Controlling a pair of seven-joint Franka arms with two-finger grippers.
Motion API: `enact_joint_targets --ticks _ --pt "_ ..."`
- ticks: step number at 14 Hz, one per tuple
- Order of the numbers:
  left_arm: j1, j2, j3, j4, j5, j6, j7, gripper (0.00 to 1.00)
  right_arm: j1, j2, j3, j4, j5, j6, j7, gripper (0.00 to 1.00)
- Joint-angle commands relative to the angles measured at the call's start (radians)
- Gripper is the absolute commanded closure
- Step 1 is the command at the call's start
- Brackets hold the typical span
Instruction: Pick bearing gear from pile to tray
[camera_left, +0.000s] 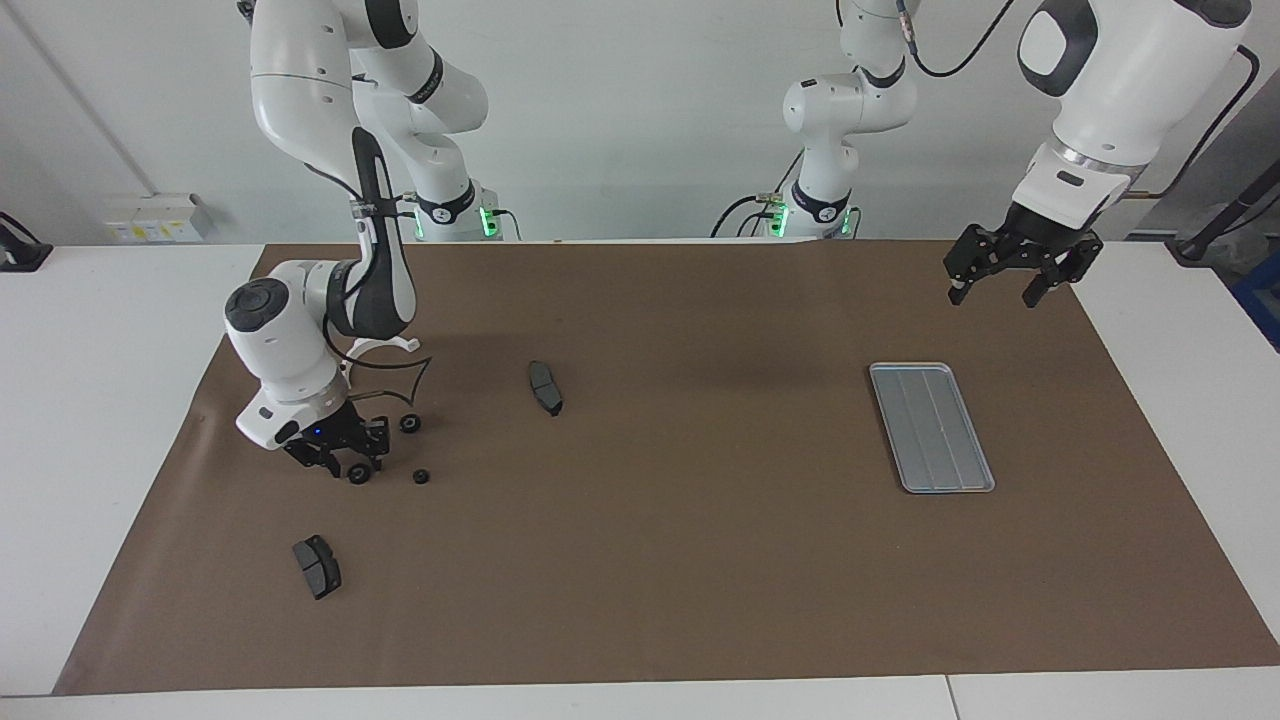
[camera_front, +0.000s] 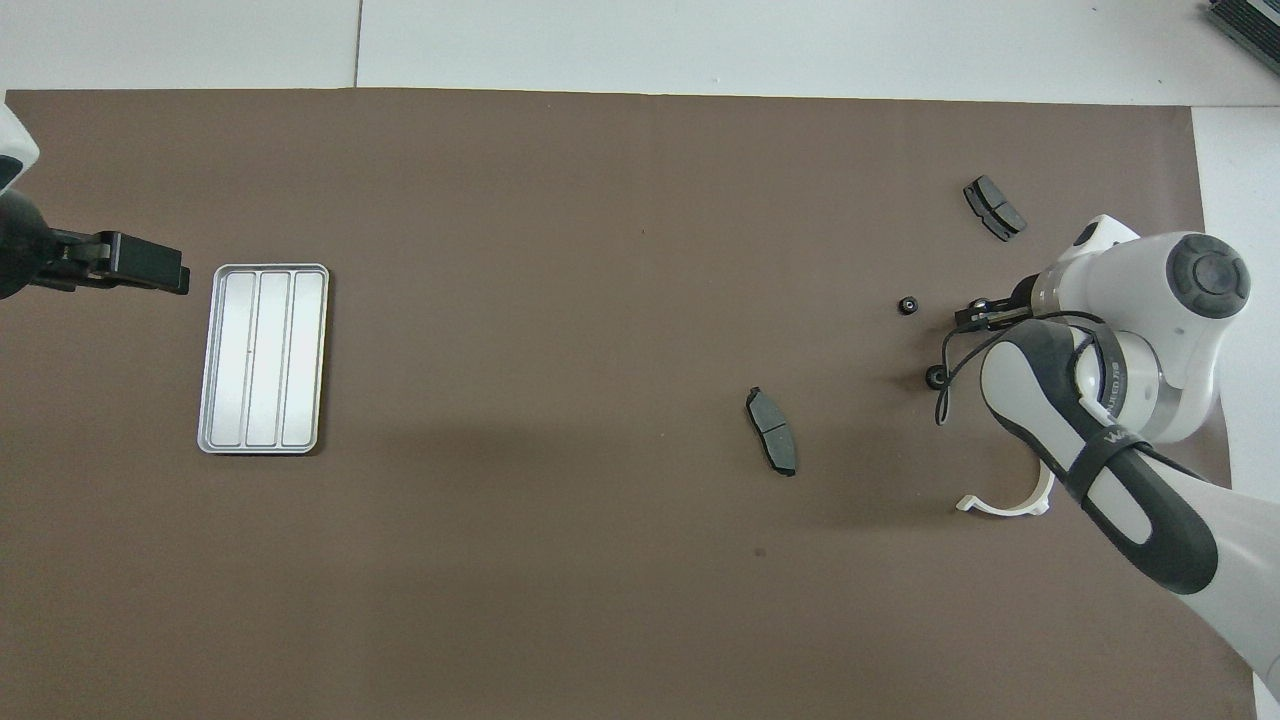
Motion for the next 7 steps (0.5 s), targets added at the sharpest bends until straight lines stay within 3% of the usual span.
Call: enact_joint_targets --ticks 1,5,6,7 --pt "-0.005 -0.030 0.005 -0.036 0.002 0.022 -0.001 0.00 -0.008 0.000 0.007 -0.011 0.032 0.027 -0.029 0.44" --pt "-0.011 -0.030 0.003 -0.037 0.002 0.025 -0.019 0.00 -0.008 0.000 0.007 -0.011 0.032 0.028 -0.027 0.49" --pt "-0.016 -0.030 0.000 -0.037 0.002 0.016 -0.019 0.00 -0.008 0.000 0.007 -0.011 0.032 0.028 -0.027 0.59" --pt "-0.037 -0.030 -0.001 -0.037 0.002 0.010 -0.021 0.00 -0.008 0.000 0.006 -0.011 0.032 0.028 -0.026 0.83"
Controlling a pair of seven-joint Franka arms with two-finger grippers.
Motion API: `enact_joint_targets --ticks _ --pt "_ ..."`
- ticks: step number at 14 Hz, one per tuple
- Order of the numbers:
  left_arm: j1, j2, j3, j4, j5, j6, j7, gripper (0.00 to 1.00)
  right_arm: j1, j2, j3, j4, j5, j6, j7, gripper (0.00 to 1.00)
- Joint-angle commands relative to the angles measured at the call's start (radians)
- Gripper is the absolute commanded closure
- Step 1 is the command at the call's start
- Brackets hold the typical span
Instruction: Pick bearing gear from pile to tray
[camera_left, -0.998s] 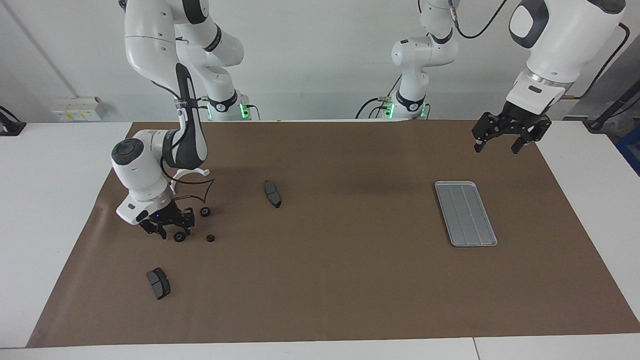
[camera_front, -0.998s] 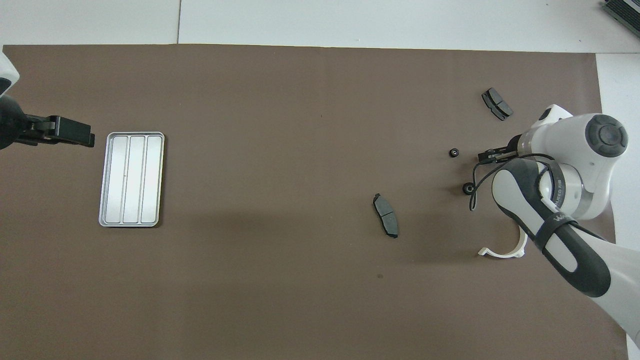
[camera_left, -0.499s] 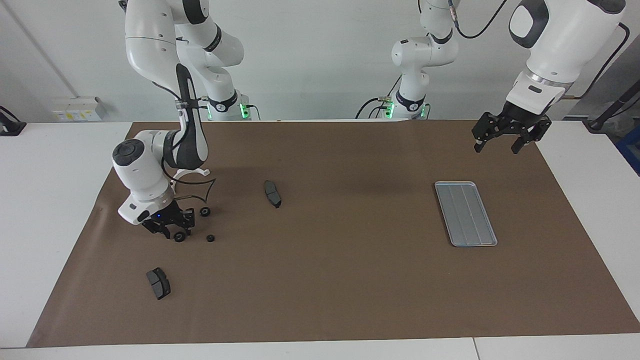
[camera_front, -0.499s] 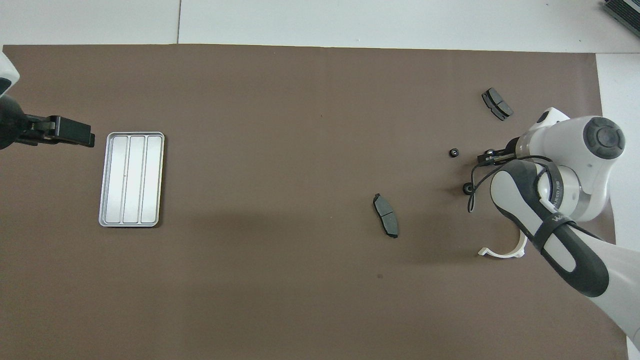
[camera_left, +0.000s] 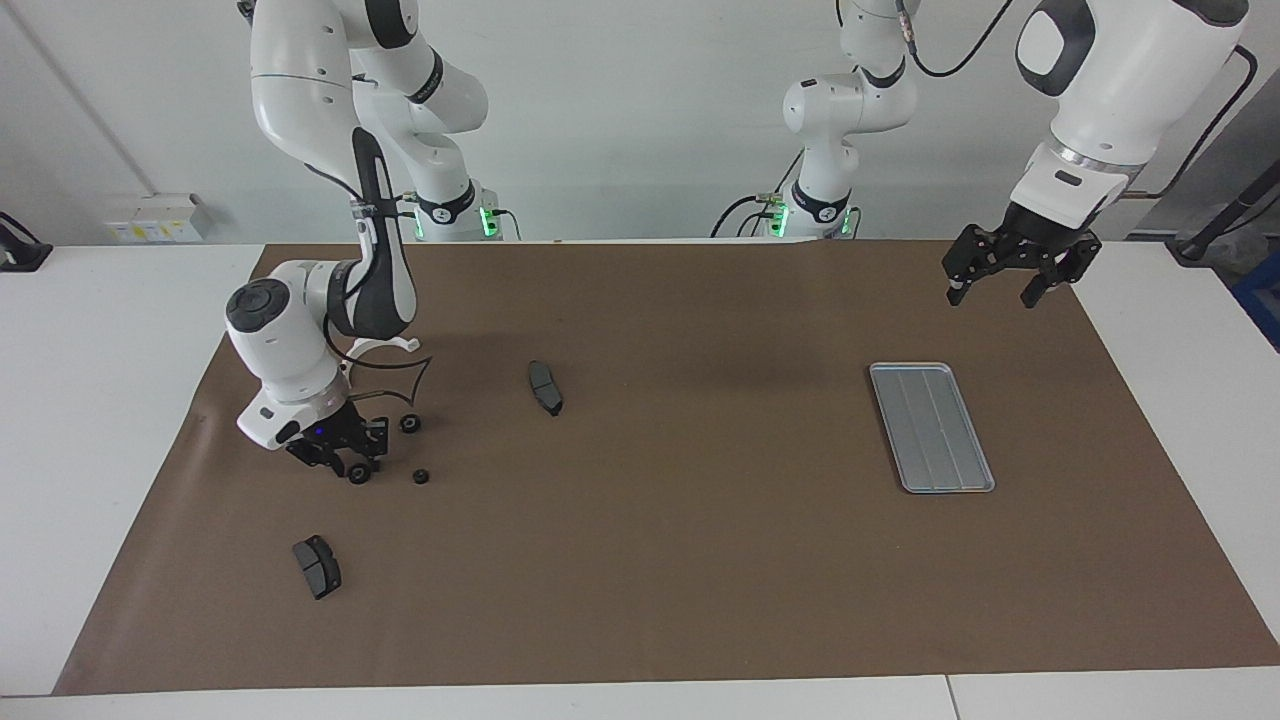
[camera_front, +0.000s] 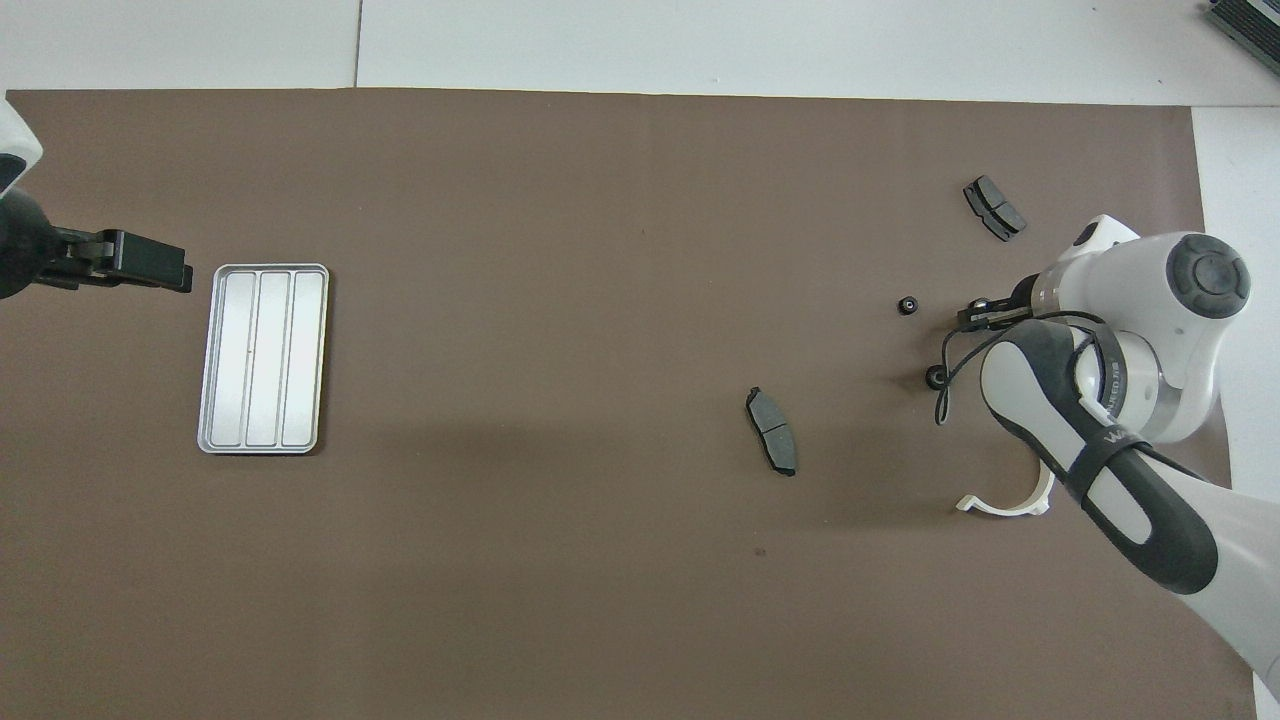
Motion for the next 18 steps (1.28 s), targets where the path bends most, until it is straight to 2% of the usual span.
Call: enact_joint_targets --ticks 1,5,9,13,14,18 --pt "-0.047 -0.030 0.002 -0.037 0.002 0.003 -0.016 0.00 -0.008 0.000 0.007 -0.011 0.033 0.026 -0.021 0.99" --pt "-0.080 -0.032 -0.004 -0.044 -0.007 -0.008 -0.052 0.00 -0.006 -0.009 0.007 0.007 0.033 0.006 0.023 1.00" --pt "-0.113 -0.024 -0.005 -0.054 -0.008 -0.002 -0.137 0.00 -0.003 -0.078 0.021 0.064 0.033 -0.134 0.119 1.00" --pt "-0.181 0.011 -0.004 -0.061 -0.008 0.020 -0.195 0.00 -0.002 -0.112 0.125 0.147 0.032 -0.281 0.339 1.00" --pt "-0.205 0.023 -0.004 -0.063 -0.008 0.035 -0.236 0.00 0.009 -0.108 0.156 0.177 0.032 -0.308 0.411 1.00" --pt "-0.244 0.045 -0.002 -0.081 -0.004 0.063 -0.270 0.00 0.165 -0.100 0.162 0.202 0.026 -0.290 0.681 1.00"
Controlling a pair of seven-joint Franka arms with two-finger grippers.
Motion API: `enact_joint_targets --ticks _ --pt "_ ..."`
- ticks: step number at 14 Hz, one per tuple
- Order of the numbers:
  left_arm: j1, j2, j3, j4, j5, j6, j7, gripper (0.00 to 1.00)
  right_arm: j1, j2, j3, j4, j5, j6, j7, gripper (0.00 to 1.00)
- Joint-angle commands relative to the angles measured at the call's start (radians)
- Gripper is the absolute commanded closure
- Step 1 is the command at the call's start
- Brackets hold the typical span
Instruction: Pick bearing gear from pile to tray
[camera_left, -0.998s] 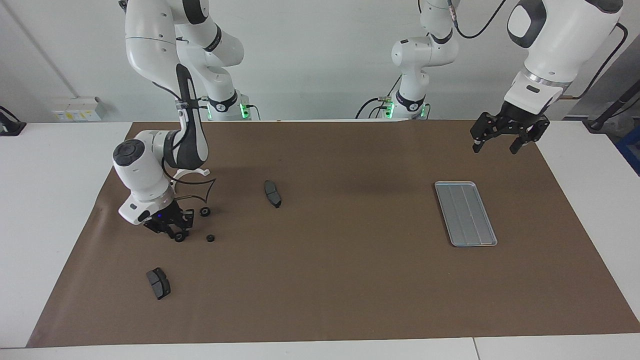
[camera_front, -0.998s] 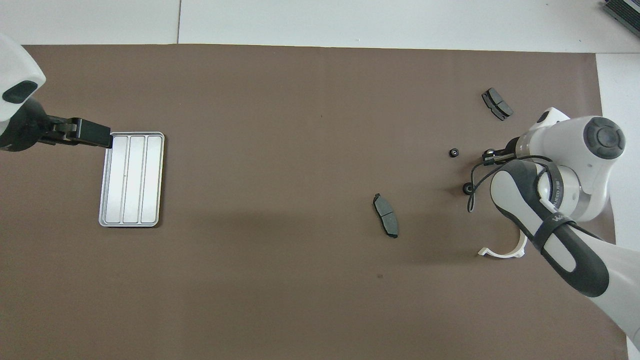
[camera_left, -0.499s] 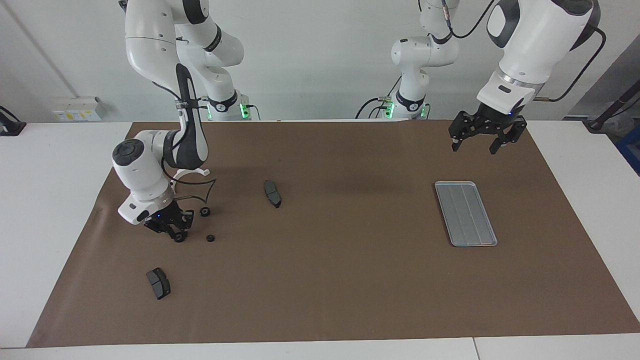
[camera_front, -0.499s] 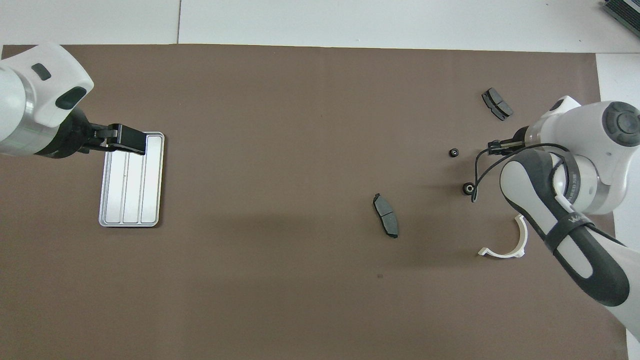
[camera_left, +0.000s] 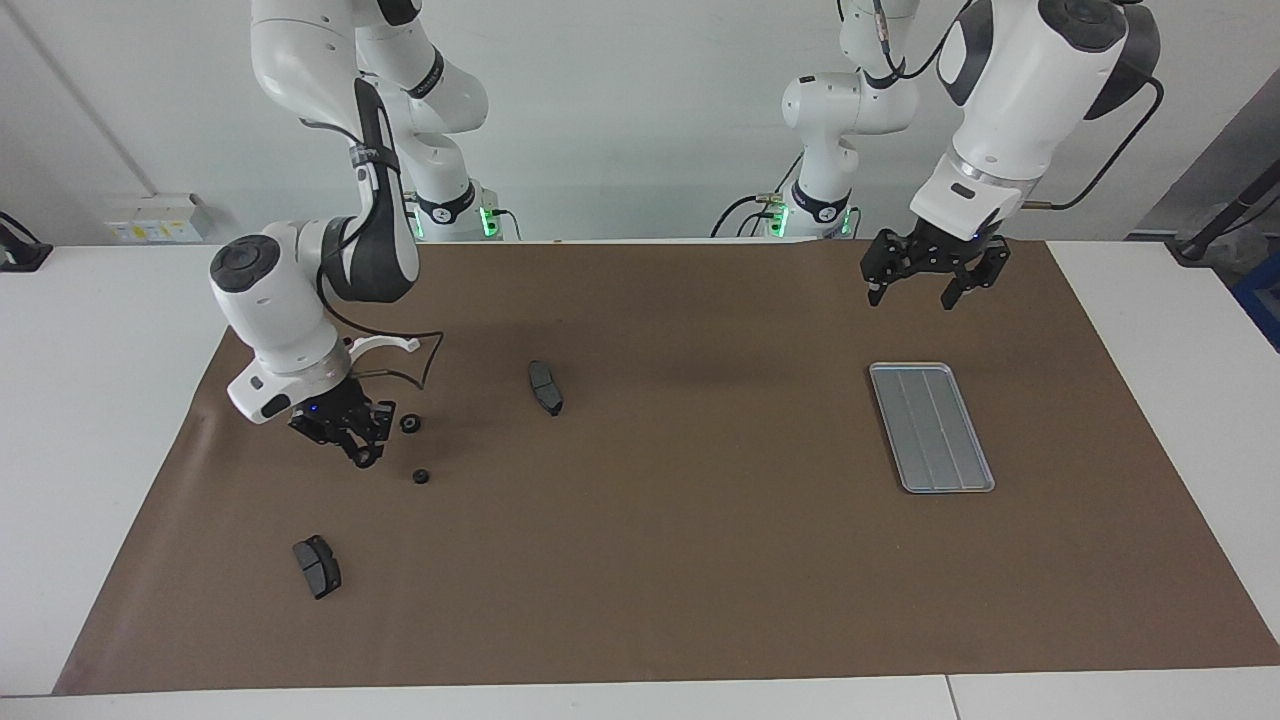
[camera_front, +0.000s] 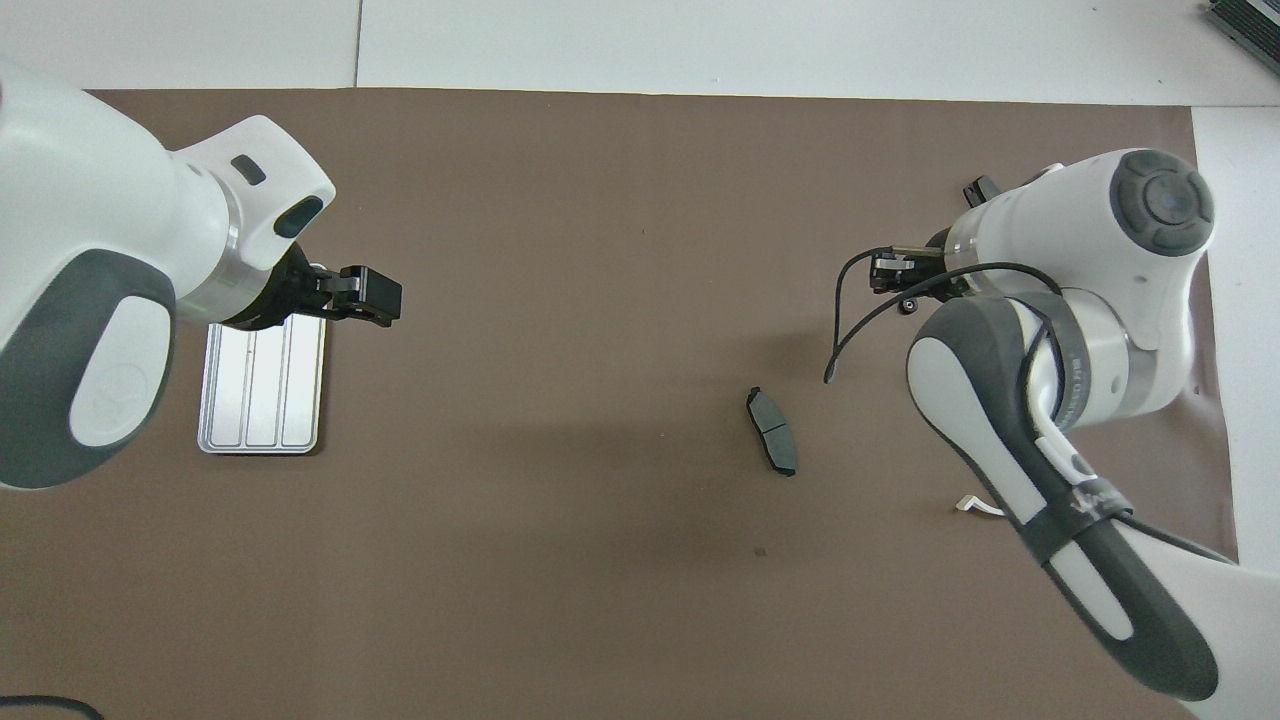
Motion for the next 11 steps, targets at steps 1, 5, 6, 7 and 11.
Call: enact_joint_targets --ticks 1,5,6,7,11 --pt "-0.019 -0.003 0.013 -0.033 0.001 0.037 -0.013 0.00 0.081 0.017 0.001 0.020 0.019 0.003 0.136 1.00" --pt "-0.048 0.003 0.013 -0.112 -0.002 0.155 -0.071 0.00 0.240 0.058 0.001 0.014 0.024 0.103 0.327 1.00" --pt "-0.050 0.019 0.012 -0.112 -0.007 0.166 -0.099 0.00 0.273 0.072 0.001 0.012 0.024 0.140 0.369 1.00" --pt "-0.051 0.026 0.012 -0.110 -0.008 0.168 -0.099 0.00 0.300 0.087 0.001 0.014 0.024 0.168 0.404 1.00" --pt "-0.059 0.059 0.013 -0.102 -0.041 0.208 -0.114 0.00 0.409 0.170 0.000 0.009 0.010 0.257 0.506 1.00"
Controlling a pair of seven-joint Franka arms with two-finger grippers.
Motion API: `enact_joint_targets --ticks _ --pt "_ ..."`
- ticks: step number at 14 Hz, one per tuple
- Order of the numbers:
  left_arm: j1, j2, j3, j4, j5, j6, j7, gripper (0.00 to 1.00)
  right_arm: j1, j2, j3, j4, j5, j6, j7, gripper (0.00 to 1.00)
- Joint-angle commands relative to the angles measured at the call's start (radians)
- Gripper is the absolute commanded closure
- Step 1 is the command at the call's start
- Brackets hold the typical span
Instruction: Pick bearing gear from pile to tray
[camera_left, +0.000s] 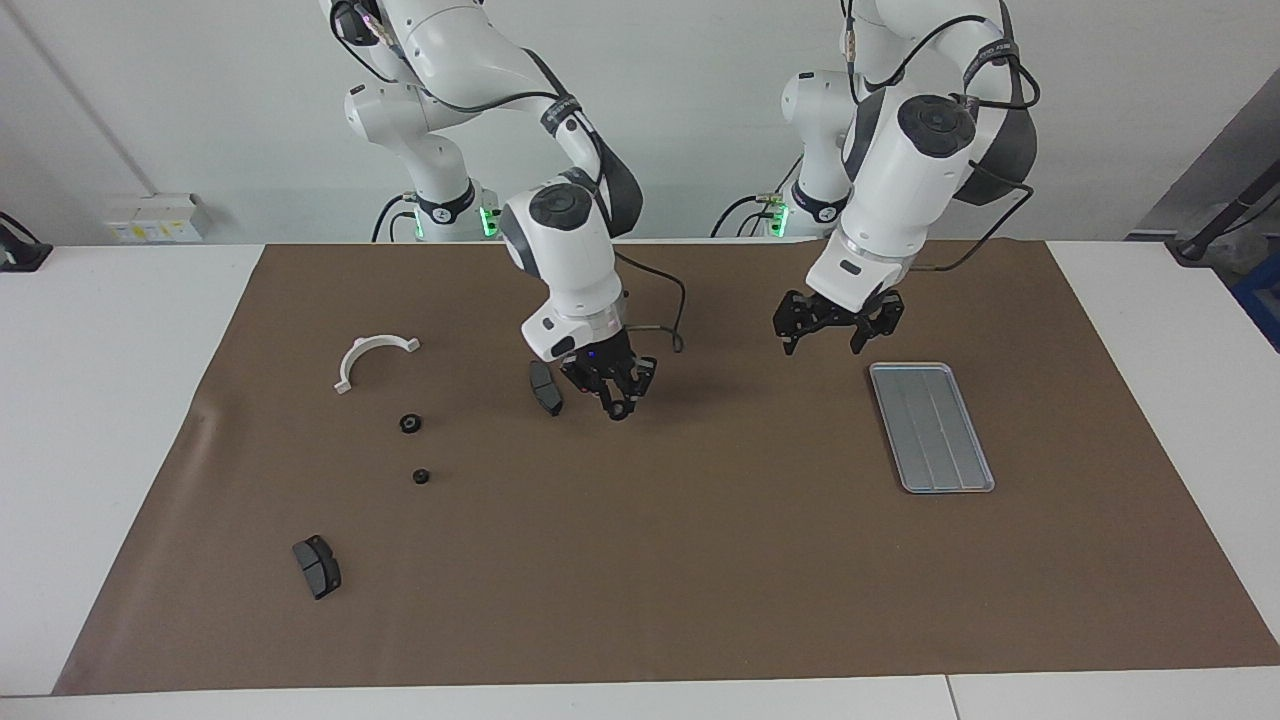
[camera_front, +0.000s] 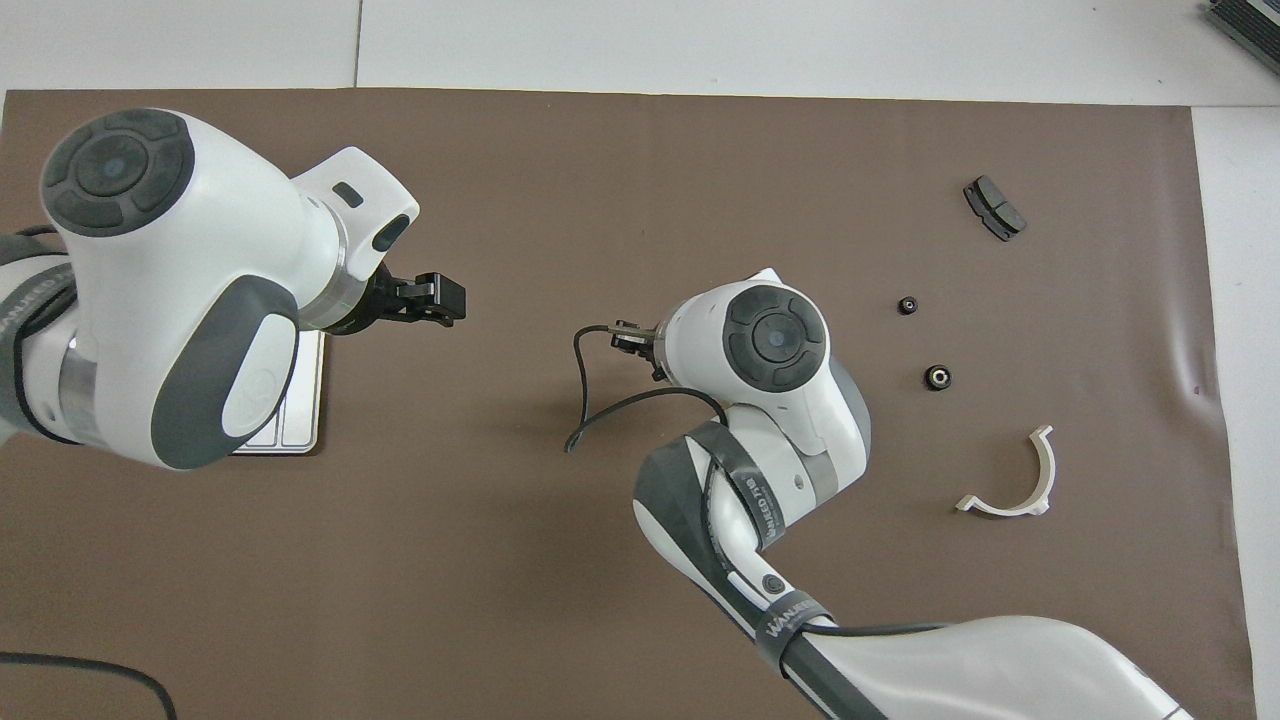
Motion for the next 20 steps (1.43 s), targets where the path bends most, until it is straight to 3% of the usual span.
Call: enact_joint_targets --ticks 1,2,4,6,7,8,10,14,17,20 --pt "-0.014 0.013 0.014 -0.004 -0.033 0.048 -0.020 0.00 0.060 0.078 -0.007 0.011 0.007 0.074 0.055 1.00" --pt "-0.014 0.016 0.014 -0.004 -0.039 0.060 -0.024 0.00 0.072 0.093 -0.008 0.009 -0.001 0.095 0.062 1.00" --pt "-0.014 0.034 0.014 -0.001 -0.040 0.100 -0.077 0.00 0.074 0.098 -0.007 0.006 -0.004 0.099 0.064 0.85" --pt "-0.017 0.063 0.014 0.015 -0.056 0.137 -0.132 0.00 0.077 0.096 -0.007 0.003 -0.004 0.096 0.065 0.46" --pt "-0.017 0.071 0.014 0.022 -0.055 0.137 -0.134 0.00 0.079 0.096 -0.007 0.003 -0.004 0.094 0.067 0.17" --pt "-0.022 0.082 0.015 0.030 -0.053 0.134 -0.136 0.00 0.079 0.096 -0.007 0.002 -0.006 0.091 0.070 0.00" --pt "-0.061 0.138 0.018 0.082 -0.046 0.112 -0.178 0.00 0.091 0.089 -0.013 0.002 -0.023 0.071 0.081 0.00" --pt "-0.109 0.253 0.023 0.203 -0.012 0.063 -0.269 0.00 -0.009 -0.040 -0.013 -0.007 -0.121 -0.081 0.046 0.00" --pt "-0.167 0.370 0.025 0.323 0.037 0.045 -0.367 0.00 -0.096 -0.106 -0.013 -0.018 -0.121 -0.131 -0.080 0.00" --pt "-0.190 0.390 0.025 0.326 0.045 0.048 -0.369 0.00 -0.217 -0.140 -0.011 -0.020 -0.121 -0.193 -0.293 0.00"
